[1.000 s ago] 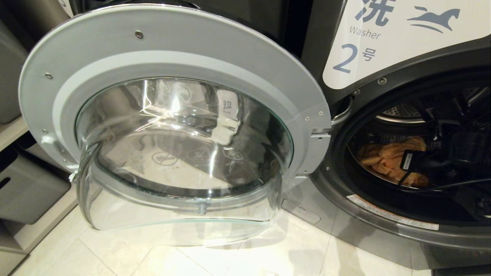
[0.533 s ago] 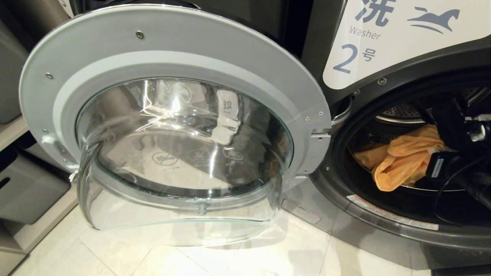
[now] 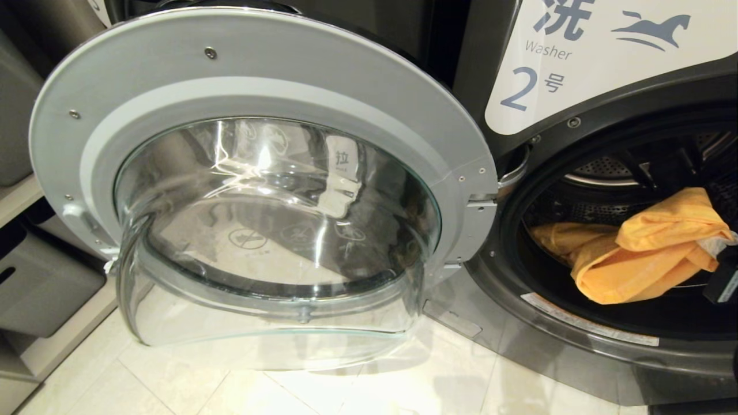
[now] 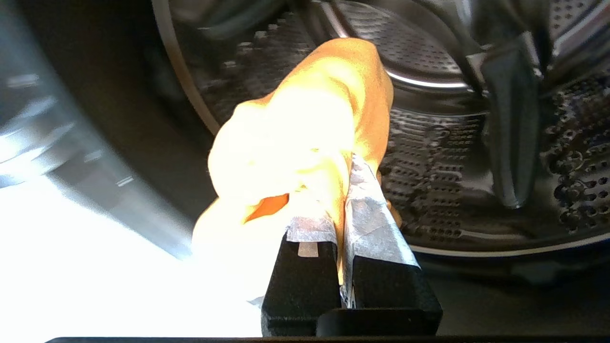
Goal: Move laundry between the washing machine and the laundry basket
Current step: Pick a cloth and place it into the basket
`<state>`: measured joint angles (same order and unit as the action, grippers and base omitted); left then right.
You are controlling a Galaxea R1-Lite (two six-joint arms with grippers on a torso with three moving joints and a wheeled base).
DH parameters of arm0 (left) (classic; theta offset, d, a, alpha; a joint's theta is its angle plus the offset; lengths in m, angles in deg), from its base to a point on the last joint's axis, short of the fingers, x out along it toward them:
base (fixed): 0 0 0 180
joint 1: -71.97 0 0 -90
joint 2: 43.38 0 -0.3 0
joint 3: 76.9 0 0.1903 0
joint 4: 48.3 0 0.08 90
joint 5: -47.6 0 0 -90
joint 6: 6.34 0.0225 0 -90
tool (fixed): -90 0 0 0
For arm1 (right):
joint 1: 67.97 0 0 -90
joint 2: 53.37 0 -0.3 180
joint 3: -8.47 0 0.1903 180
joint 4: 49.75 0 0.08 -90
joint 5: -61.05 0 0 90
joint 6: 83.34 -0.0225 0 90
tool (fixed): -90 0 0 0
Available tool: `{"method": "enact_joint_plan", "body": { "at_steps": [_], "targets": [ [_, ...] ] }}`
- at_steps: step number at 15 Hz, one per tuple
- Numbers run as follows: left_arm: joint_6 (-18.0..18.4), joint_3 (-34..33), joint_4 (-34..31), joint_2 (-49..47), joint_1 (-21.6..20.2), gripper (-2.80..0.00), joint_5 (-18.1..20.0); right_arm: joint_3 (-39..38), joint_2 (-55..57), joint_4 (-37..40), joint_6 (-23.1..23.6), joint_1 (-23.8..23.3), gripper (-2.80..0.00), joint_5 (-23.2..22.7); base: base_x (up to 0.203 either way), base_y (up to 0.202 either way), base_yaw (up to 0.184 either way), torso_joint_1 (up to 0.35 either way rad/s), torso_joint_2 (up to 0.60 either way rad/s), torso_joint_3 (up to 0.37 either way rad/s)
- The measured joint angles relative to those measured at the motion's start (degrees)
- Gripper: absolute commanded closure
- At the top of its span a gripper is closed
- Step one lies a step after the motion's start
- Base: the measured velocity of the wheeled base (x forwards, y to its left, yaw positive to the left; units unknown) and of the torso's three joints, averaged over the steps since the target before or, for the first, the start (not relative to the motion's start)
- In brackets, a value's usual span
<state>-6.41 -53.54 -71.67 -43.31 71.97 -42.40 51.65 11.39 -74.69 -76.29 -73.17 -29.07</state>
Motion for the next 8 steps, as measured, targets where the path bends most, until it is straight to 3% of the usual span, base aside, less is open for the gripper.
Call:
{"method": "enact_joint_plan", "body": {
  "at_steps": [4, 8],
  "targets": [
    [0.0, 0.0, 0.0, 0.0, 0.0, 0.0, 0.0, 2.67, -14.61, 19.32, 0.54, 1.34, 0.0, -3.26, 0.0, 0.0, 0.0, 0.0, 0.0, 0.0],
    [0.0, 0.0, 0.0, 0.0, 0.0, 0.0, 0.0, 6.6, -29.9, 40.82, 5.03, 9.38, 0.0, -3.88, 0.0, 0.0, 0.0, 0.0, 0.0, 0.0]
  ]
}}
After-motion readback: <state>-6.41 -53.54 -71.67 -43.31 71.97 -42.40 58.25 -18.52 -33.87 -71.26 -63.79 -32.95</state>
